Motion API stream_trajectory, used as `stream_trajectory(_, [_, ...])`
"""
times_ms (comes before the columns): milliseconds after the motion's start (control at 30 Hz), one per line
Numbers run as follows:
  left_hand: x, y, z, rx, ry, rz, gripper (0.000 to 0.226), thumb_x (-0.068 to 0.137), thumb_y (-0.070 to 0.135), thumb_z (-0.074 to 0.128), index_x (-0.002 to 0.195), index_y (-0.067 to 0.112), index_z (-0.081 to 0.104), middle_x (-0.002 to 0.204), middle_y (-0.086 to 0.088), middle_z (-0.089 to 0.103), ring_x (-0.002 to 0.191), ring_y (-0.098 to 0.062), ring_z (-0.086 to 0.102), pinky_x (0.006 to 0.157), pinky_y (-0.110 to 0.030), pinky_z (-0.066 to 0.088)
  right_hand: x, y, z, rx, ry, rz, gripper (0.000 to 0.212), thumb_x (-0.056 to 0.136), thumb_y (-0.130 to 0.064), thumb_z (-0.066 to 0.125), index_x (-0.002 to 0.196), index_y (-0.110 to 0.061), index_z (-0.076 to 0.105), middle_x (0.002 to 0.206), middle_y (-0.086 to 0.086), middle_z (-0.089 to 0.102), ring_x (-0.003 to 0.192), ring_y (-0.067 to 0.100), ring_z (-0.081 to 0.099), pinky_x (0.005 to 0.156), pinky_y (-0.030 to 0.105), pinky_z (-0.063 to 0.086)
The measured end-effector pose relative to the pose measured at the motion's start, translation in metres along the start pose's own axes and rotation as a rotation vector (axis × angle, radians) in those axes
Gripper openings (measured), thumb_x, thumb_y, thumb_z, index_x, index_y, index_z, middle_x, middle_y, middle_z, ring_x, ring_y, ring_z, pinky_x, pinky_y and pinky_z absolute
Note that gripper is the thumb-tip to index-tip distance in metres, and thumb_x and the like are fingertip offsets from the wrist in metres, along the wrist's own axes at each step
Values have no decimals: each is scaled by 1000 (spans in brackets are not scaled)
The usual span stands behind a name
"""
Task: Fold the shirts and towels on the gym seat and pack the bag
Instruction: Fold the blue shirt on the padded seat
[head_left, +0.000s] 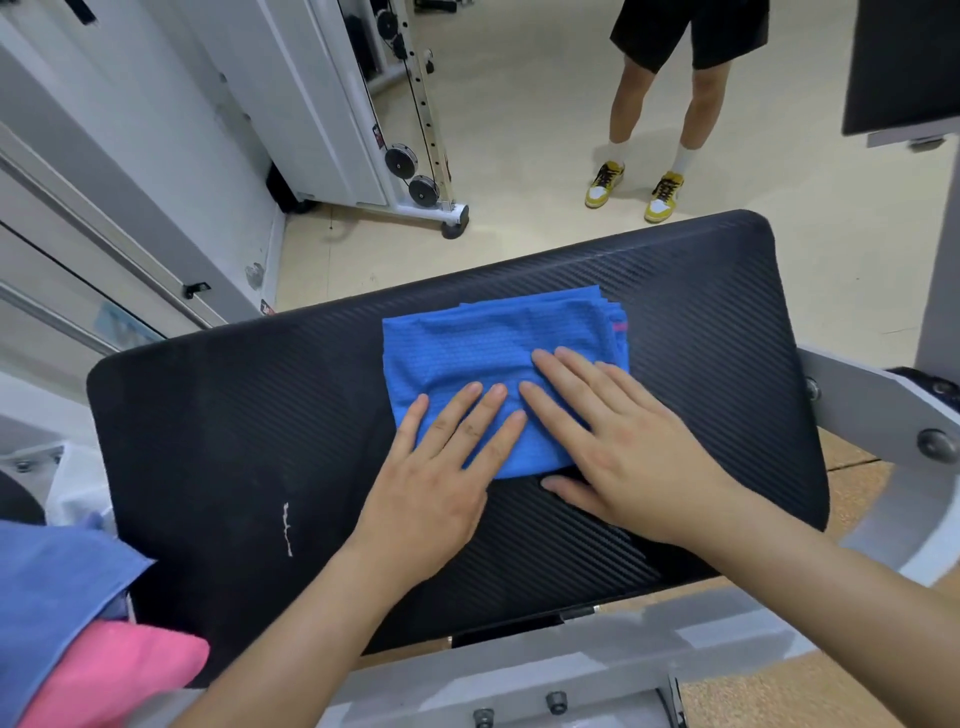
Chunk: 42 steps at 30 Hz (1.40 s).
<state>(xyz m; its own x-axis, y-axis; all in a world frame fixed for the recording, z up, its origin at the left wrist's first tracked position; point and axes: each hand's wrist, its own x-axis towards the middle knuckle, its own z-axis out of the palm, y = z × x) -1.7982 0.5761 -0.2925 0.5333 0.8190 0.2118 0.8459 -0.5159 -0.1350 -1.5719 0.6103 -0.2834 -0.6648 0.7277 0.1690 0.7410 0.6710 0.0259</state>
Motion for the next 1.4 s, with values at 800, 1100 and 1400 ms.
stream_trajectory(800, [-13,9,-61,-1282,-75,-996,16,96,16,56,87,13,70,87,-12,72,81,-24,70,65,-36,59,81,21,-66,323,6,236,17,95,-35,50,102,-20,48,88,-4,54,89,23,55,69,35,38])
stream_trajectory(1100, [-42,11,-32,-568,74,-710,34,93,26,60,117,42,40,58,8,49,48,-12,49,50,-30,45,84,28,-10,141,315,62,41,92,-44,50,122,-17,53,97,10,56,78,27,55,77,40,38])
stream_trajectory(1400, [-37,9,-26,-691,15,-699,45,93,16,58,131,40,56,58,11,46,50,-6,42,53,-21,37,58,-28,-48,232,344,150,24,81,-16,59,104,-7,63,101,14,56,82,33,55,59,41,49])
